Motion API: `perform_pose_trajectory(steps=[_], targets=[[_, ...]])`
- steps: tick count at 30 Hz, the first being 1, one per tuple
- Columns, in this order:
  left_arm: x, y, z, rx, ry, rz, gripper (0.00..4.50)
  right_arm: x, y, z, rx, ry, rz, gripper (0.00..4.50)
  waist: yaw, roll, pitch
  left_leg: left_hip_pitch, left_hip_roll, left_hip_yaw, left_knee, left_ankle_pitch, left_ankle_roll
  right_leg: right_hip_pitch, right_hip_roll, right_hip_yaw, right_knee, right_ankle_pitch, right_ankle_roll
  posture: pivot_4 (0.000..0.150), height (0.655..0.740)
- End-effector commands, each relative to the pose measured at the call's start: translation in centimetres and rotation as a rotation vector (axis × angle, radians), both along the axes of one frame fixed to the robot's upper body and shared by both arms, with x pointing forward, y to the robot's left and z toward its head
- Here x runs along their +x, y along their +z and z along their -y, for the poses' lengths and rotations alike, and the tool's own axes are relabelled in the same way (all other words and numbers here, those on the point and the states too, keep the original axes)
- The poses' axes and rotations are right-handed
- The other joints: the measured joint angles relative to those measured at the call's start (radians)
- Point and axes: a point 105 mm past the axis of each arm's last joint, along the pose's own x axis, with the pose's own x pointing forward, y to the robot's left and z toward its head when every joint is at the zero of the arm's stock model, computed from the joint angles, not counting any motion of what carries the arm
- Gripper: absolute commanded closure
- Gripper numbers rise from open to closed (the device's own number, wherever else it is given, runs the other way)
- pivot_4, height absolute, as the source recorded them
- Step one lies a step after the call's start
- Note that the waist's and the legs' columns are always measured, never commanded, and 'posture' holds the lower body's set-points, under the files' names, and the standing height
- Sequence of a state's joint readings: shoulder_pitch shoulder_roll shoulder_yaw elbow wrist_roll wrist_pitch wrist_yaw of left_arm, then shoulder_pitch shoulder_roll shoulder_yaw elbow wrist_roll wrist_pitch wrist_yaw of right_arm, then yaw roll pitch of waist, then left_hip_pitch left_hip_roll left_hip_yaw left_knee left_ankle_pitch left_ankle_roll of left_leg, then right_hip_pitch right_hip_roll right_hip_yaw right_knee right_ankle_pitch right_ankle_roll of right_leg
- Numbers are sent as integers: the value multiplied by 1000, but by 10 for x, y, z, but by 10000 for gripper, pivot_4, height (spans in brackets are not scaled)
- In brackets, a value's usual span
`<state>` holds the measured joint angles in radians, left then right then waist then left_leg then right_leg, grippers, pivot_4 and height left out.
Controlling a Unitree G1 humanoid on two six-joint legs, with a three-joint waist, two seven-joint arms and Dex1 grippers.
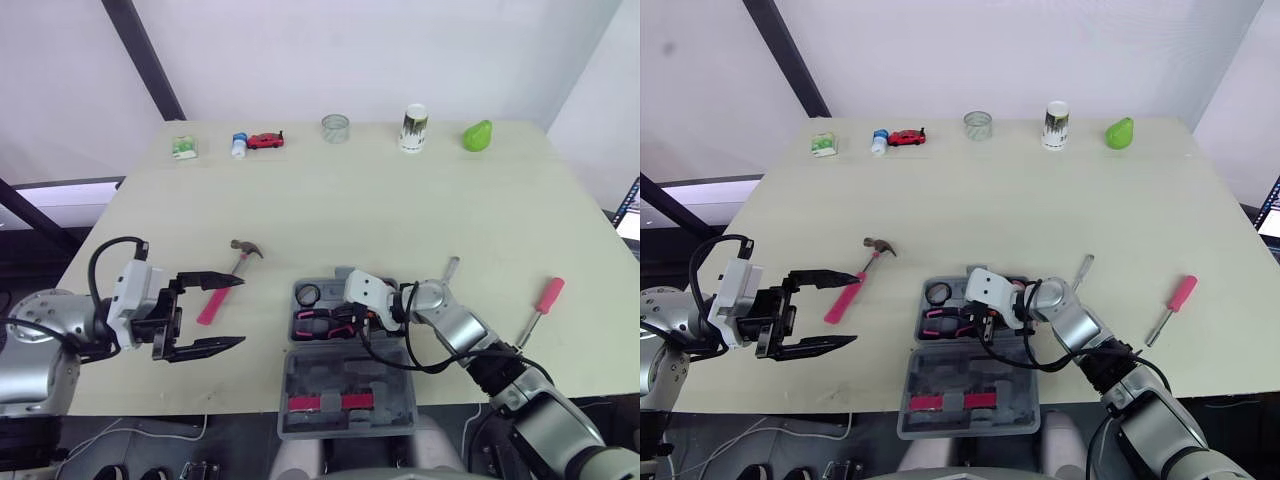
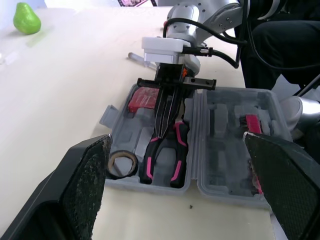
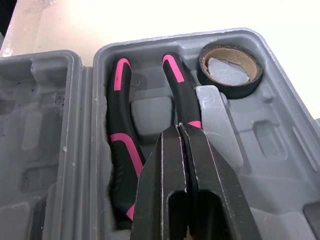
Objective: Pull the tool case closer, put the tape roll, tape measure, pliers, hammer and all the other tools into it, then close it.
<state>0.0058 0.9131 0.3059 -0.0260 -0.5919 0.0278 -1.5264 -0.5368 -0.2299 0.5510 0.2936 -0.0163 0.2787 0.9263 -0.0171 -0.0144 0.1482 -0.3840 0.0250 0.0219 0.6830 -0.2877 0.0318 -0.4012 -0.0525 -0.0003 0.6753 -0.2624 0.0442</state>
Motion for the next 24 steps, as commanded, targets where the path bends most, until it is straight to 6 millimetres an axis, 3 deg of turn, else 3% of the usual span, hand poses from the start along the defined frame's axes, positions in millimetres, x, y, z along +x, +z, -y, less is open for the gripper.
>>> perform_pose_trajectory(steps=[1, 4, 5, 7, 9, 11, 15, 19, 22, 24], targets=[[0, 7, 1, -1, 1, 46, 0, -17, -79, 43, -270, -115, -218, 44841, -1, 3, -4, 8, 1, 0, -2, 0, 0, 7, 0, 0, -1, -1, -1, 1500, 7400], [-1, 5, 1, -2, 10, 34, 0, -19, -85, 46, -288, -108, -207, 44841, 0, 1, -11, 17, 1, 0, -6, 0, 0, 15, 0, 0, -2, -2, -3, 1500, 7400], [-1, 3, 0, -1, 18, 20, 0, -16, -77, 40, -237, -102, -178, 44841, 1, 2, -13, 24, 1, 0, -8, 0, 0, 21, -1, 0, -4, -5, -7, 1500, 7400], [-1, -1, -1, 10, 37, -6, 0, -7, -50, 23, -90, -118, -138, 44841, 1, 2, -16, 27, 1, 0, -12, 0, 0, 24, -1, -1, -9, -6, -8, 1500, 7400], [-1, -7, -2, 27, 71, -21, 0, 4, -8, 9, 80, -93, -9, 44841, 1, 2, -16, 26, 1, 0, -13, 0, 0, 24, -1, -1, -10, -6, -8, 1500, 7400], [0, -13, -2, 33, 100, -30, 0, 11, 23, 7, 181, -102, 71, 44841, 0, 1, -13, 23, 2, -1, -13, 0, 0, 22, -1, -2, -11, -5, -8, 1500, 7400], [6, -16, -1, 20, 155, -5, 0, 15, 60, 13, 307, -121, 133, 44841, 3, 3, -7, 12, 1, 0, -13, 0, 0, 13, -4, -2, -11, -3, -4, 1500, 7400], [17, -8, -9, -94, 280, 40, 0, 14, 109, 53, 507, -198, 259, 44841, 5, 3, -6, -3, 1, -2, -12, 0, -1, -1, -4, -4, -11, -2, -4, 1500, 7400], [20, -10, -30, -134, 396, 44, 0, 18, 121, 98, 580, -353, 320, 44841, 5, 2, -7, -14, 0, -4, -12, 0, -1, -9, -7, -6, -12, -2, -4, 1500, 7400], [19, -14, -44, -148, 464, 38, 0, 17, 119, 130, 581, -438, 338, 44841, 2, 3, -6, -15, -1, -2, -13, 0, -1, -9, -10, -7, -13, -2, -3, 1500, 7400]])
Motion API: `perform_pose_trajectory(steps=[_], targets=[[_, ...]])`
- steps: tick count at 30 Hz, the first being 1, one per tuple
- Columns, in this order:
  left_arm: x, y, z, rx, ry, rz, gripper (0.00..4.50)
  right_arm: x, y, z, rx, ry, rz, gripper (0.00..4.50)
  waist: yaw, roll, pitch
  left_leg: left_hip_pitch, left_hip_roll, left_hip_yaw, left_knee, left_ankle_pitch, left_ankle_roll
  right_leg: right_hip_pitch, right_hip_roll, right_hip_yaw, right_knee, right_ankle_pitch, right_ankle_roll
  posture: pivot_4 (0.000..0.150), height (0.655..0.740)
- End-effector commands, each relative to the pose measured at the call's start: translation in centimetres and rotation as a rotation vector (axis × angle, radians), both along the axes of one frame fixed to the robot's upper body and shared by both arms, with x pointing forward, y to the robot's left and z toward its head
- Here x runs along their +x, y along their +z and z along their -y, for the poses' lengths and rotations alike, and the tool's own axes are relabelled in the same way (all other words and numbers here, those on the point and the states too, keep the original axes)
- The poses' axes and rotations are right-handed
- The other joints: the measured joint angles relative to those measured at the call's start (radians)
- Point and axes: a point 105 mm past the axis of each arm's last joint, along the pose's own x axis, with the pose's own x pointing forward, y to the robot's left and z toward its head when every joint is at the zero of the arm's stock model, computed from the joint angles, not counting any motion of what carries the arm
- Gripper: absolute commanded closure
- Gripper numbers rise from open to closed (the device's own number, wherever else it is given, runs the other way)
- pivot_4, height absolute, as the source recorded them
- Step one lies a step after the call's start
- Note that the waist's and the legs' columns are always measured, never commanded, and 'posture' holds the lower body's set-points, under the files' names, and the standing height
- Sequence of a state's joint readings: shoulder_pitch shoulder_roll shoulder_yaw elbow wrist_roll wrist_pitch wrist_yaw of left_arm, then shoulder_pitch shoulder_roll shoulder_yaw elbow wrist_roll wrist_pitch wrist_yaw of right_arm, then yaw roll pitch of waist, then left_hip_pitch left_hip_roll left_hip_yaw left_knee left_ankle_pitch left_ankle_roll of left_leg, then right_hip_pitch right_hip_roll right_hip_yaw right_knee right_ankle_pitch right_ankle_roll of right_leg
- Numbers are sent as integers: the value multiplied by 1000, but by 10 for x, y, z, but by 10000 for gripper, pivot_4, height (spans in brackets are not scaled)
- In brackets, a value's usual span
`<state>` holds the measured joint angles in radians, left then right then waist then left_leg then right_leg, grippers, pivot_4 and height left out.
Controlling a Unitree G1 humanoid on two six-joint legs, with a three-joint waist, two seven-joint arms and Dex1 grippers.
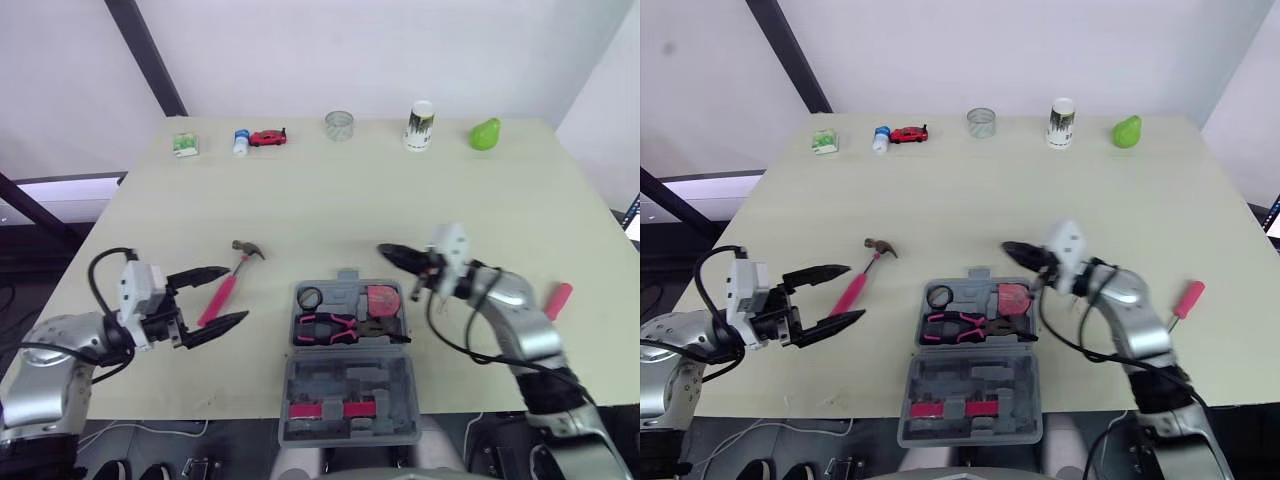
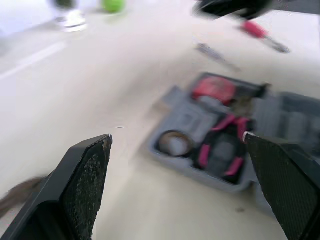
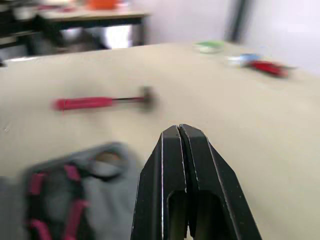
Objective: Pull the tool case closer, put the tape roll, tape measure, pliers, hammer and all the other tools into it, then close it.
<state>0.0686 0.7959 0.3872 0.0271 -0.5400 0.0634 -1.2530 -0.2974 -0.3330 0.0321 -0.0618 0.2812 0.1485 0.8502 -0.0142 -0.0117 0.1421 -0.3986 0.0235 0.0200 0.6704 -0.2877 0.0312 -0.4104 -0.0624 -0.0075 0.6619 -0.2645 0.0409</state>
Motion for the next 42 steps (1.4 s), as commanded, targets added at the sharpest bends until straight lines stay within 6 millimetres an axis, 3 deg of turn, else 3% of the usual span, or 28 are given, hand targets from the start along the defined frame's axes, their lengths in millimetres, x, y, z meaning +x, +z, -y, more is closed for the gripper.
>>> perform_pose_trajectory(steps=[1, 6, 9, 12, 17, 19, 21, 25, 29, 33, 40, 42], targets=[[-3, 2, -24, -27, 107, 20, 0, -7, 8, 43, 11, -101, 53, 44841, -2, 0, 0, 0, 0, 0, 0, 0, 0, 0, 0, 0, 0, 0, 0, 1500, 7400], [-18, -13, -70, -62, 303, -30, 0, -42, -26, 147, -109, -309, -32, 44841, 5, 0, 2, 2, -1, 0, 0, 0, 0, 1, 2, 0, 1, 0, 1, 1500, 7400], [-33, -23, -89, -47, 365, -73, 0, -74, -34, 189, -112, -375, -87, 44841, 5, 0, 2, 2, -1, 0, 0, 0, 1, 2, 1, -1, 1, 0, 1, 1500, 7400], [-52, -32, -117, -94, 498, -128, 0, -125, -40, 238, -120, -484, -154, 38094, 4, 0, 2, 4, 0, 1, 0, 0, 1, 3, 2, 0, 1, 0, 1, 1500, 7400], [-78, -45, -135, -56, 543, -192, 0, -169, -51, 267, -137, -555, -260, 14161, -1, -5, 6, 18, 2, 3, -2, 0, 1, 15, 2, 2, -1, -2, -2, 1500, 7400], [-88, -49, -141, -44, 553, -218, 0, -181, -54, 277, -134, -594, -291, 2432, -3, -7, 6, 20, 4, 4, -1, 0, 0, 16, 0, 3, -1, -3, -3, 1500, 7400], [-95, -53, -153, -42, 589, -243, 0, -191, -58, 286, -149, -639, -316, 722, 0, -7, 5, 21, 4, 4, -1, 0, 0, 16, -1, 5, -1, -3, -3, 1500, 7400], [-87, -54, -154, -34, 551, -237, 0, -179, -55, 276, -160, -625, -299, 722, 4, -6, 6, 20, 4, 3, -1, 0, 0, 15, -2, 6, -1, -3, -4, 1500, 7400], [-77, -62, -136, 16, 421, -277, 0, -158, -50, 247, -187, -535, -310, 722, 6, -5, 5, 19, 4, 3, -1, 0, 0, 15, -5, 6, -1, -3, -4, 1500, 7400], [-73, -75, -100, 77, 227, -295, 0, -131, -43, 202, -213, -416, -301, 722, 0, -5, 5, 18, 3, 3, -3, -1, 0, 14, -9, 6, -1, -2, -4, 1500, 7400], [-46, -75, -25, 107, -36, -238, 0, -105, -43, 128, -253, -140, -304, 722, 10, -4, 5, 15, 3, 2, -3, -1, -1, 12, -12, 5, -2, -2, -5, 1500, 7400], [-41, -77, -8, 131, -94, -236, 7730, -101, -50, 114, -271, -80, -315, 0, 12, -4, 5, 15, 3, 2, -3, -1, 0, 12, -12, 4, -2, -2, -5, 1500, 7400]])
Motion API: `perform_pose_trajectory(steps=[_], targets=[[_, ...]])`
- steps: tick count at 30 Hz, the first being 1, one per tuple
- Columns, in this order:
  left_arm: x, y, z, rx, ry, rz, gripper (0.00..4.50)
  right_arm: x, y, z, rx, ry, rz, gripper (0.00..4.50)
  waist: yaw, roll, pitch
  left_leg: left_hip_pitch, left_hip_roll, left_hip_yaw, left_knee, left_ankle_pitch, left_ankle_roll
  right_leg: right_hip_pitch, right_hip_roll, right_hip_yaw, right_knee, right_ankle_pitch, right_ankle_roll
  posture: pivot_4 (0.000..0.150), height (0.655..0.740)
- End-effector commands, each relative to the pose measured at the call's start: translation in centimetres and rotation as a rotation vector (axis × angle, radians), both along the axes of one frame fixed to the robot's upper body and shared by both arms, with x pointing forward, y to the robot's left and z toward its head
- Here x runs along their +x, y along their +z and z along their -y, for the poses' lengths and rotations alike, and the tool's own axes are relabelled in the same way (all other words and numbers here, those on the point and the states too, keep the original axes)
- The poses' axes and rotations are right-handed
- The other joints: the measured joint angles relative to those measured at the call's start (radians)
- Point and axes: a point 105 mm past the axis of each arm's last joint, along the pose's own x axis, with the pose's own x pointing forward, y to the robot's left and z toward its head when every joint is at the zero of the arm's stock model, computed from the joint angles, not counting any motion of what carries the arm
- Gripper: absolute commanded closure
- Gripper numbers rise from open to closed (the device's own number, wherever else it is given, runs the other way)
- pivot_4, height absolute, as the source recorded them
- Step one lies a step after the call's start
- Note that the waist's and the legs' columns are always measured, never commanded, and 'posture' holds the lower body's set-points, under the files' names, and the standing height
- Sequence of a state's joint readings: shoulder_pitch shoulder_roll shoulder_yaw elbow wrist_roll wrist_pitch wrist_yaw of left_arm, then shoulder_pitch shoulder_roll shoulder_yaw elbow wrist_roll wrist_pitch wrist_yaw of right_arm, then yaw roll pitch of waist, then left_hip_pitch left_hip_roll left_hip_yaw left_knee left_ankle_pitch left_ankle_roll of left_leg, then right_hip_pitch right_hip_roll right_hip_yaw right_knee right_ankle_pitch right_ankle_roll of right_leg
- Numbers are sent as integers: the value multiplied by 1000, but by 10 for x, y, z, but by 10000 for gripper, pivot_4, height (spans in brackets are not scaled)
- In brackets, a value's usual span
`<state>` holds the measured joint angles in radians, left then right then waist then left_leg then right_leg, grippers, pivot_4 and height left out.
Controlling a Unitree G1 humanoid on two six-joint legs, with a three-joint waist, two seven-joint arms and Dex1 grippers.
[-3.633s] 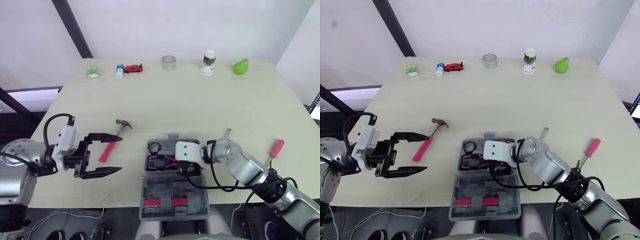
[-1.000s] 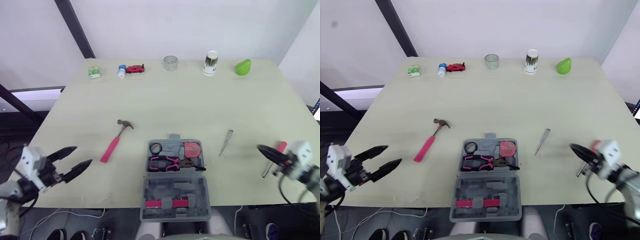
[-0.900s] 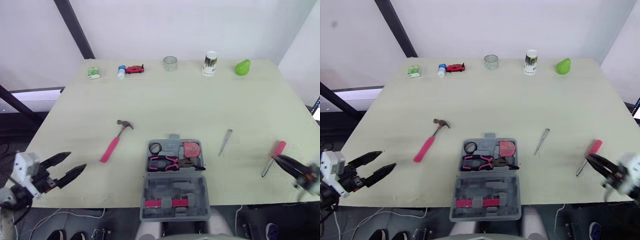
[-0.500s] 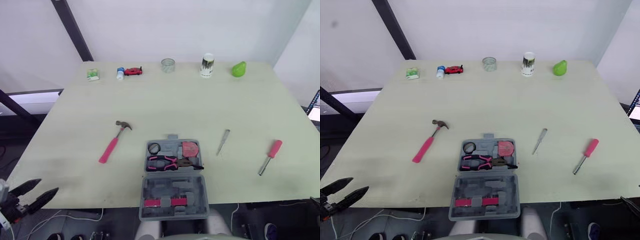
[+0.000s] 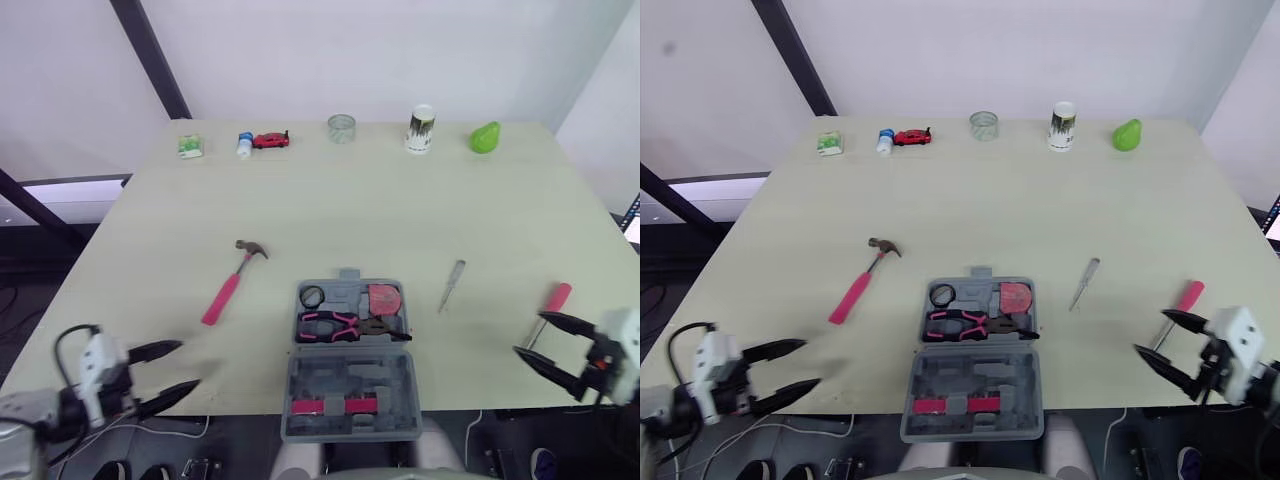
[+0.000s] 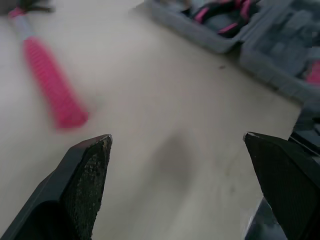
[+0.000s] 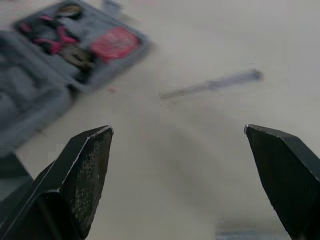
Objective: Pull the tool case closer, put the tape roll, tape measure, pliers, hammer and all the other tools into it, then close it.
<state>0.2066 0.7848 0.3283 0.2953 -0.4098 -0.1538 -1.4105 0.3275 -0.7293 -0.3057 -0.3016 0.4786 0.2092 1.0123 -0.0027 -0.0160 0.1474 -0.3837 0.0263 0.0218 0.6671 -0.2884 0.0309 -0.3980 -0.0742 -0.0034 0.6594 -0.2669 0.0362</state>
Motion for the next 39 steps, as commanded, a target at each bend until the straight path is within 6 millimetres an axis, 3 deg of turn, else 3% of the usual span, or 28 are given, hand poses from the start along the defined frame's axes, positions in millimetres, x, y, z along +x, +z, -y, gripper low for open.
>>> perform_pose_trajectory(steps=[1, 4, 6, 8, 11, 22, 39], targets=[[9, 1, 25, 32, -92, 16, 13093, 4, -9, -19, -29, 83, -25, 2535, 1, 0, 0, 0, 0, 0, 0, 0, 0, 0, 0, 0, 0, 0, 0, 1500, 7400], [14, -5, 43, 41, -161, 8, 28677, 10, -20, -31, -58, 140, -42, 15267, 0, 0, 0, -1, 0, 0, 0, 0, 0, 0, 0, -1, -1, 0, 0, 1500, 7400], [16, -14, 53, 77, -220, 2, 32695, 11, -32, -40, -110, 207, -66, 20018, -4, 0, 0, -1, -1, 0, 0, 0, 1, 0, 1, -1, -1, 0, 1, 1500, 7400], [18, -22, 60, 101, -257, 2, 42677, 12, -45, -45, -177, 266, -83, 29663, -4, 1, 0, -1, -2, 0, 2, 0, 1, 0, 1, -2, 0, 0, 1, 1500, 7400], [25, -25, 67, 84, -259, 4, 45000, 20, -56, -50, -213, 285, -83, 44028, -6, 0, 1, -1, -3, 0, 2, 0, 1, 0, 3, -2, 1, 2, 4, 1500, 7400], [34, -38, 68, 99, -257, -6, 45000, 31, -79, -75, -241, 356, -77, 44602, -8, 0, 1, 0, -3, -1, 3, 0, 1, 2, 12, -6, 3, 3, 5, 1500, 7400], [38, -54, 58, 137, -265, -31, 45000, 36, -81, -108, -224, 467, -34, 44602, -9, 1, 0, 4, -1, -1, 3, 1, 1, 3, 17, -4, 5, 3, 5, 1500, 7400]])
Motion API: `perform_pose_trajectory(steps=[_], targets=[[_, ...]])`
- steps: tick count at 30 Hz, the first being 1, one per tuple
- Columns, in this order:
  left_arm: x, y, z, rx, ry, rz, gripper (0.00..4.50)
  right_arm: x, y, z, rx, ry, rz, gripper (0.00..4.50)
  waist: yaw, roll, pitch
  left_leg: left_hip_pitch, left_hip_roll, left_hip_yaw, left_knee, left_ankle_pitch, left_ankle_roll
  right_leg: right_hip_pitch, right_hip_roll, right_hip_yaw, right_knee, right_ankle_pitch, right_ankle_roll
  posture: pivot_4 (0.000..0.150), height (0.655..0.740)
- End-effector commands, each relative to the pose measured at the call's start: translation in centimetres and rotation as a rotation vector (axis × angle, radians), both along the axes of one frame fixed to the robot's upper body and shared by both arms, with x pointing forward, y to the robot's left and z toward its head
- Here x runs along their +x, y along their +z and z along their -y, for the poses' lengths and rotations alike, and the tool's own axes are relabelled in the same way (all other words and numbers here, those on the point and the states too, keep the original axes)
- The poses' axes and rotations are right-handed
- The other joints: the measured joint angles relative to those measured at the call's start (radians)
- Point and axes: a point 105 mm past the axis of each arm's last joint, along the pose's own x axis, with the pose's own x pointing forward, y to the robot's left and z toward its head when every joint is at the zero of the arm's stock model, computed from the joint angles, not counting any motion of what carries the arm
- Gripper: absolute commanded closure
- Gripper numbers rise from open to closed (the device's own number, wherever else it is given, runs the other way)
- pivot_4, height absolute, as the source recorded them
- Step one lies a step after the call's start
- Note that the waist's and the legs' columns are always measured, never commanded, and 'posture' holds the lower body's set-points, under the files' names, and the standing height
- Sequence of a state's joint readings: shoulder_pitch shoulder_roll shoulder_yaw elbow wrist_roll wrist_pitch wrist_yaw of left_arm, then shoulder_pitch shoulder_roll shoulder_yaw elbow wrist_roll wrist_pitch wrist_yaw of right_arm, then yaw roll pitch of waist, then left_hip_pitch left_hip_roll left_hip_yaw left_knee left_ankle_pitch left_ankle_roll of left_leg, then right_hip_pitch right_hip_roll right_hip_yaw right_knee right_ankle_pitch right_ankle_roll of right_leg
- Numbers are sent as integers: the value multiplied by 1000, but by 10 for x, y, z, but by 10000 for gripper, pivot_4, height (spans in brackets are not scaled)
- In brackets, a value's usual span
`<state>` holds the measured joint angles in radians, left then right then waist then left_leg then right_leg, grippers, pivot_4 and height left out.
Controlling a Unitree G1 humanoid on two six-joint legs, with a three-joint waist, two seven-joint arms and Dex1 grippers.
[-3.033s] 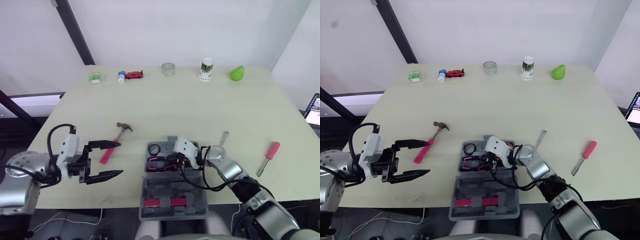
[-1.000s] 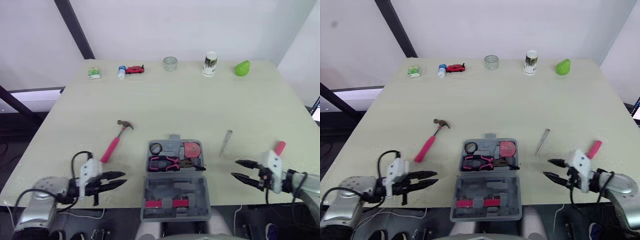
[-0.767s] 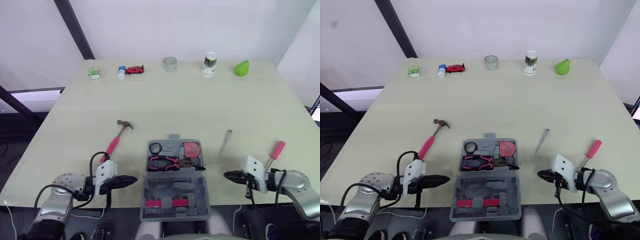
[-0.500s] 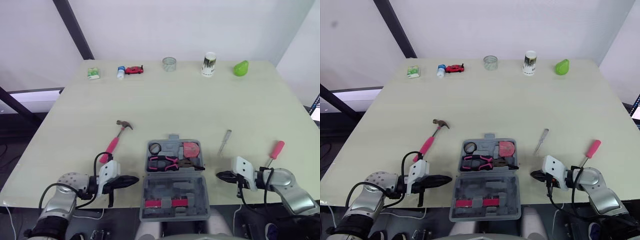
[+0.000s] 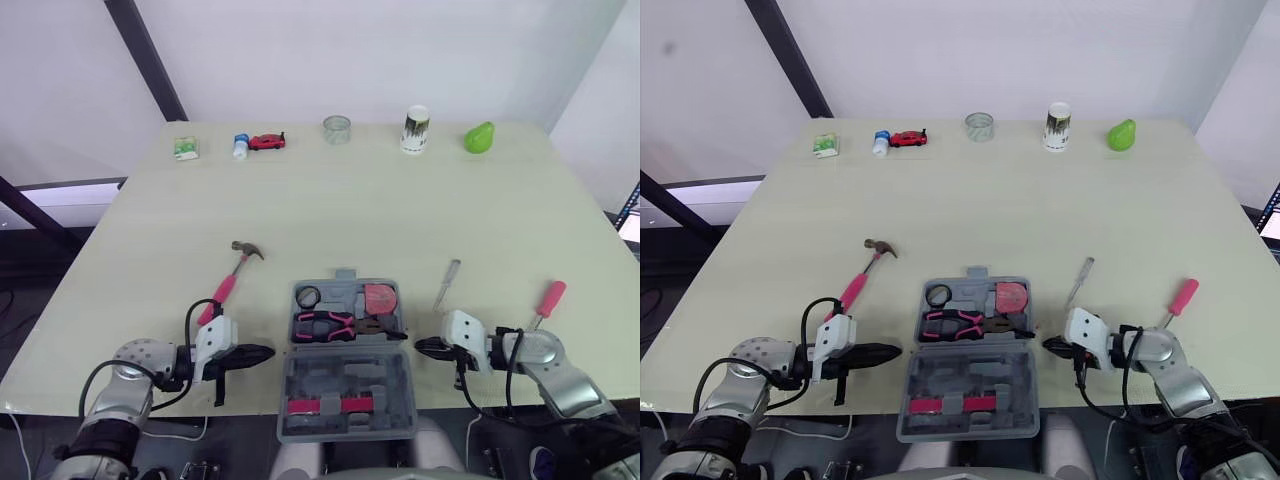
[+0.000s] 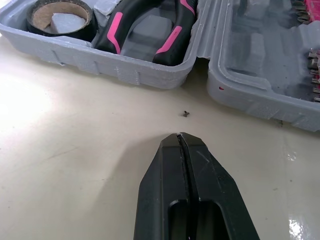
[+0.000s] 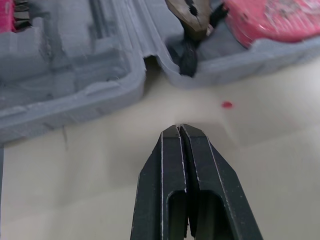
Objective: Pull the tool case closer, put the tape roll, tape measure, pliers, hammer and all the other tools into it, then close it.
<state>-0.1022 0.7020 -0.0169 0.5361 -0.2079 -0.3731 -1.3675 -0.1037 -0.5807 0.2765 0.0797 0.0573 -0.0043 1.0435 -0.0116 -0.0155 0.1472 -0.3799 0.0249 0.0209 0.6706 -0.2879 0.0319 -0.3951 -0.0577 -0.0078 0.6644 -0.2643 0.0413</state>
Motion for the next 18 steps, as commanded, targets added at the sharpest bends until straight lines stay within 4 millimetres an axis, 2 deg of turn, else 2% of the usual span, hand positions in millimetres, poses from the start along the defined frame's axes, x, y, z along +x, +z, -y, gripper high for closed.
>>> perform_pose_trajectory(steps=[1, 9, 18], targets=[[-4, -15, -3, 42, 5, -45, 45000, -1, -1, -8, -4, 38, 2, 44602, 0, 0, 0, 0, 0, 0, 0, 0, 0, 0, 0, 0, 0, 0, 0, 1500, 7400], [-3, -18, -3, 56, -24, -47, 45000, 1, -2, -14, -3, 64, 5, 44602, 4, 8, -5, 1, 0, 0, 1, 0, 0, 2, 0, 0, 0, 0, 0, 1500, 7400], [-7, -20, 3, 41, -50, -60, 45000, 0, -3, -13, -4, 63, 2, 44602, 2, 9, -6, 1, 0, 0, 1, 0, 0, 2, 1, 1, 0, 0, 0, 1500, 7400]])
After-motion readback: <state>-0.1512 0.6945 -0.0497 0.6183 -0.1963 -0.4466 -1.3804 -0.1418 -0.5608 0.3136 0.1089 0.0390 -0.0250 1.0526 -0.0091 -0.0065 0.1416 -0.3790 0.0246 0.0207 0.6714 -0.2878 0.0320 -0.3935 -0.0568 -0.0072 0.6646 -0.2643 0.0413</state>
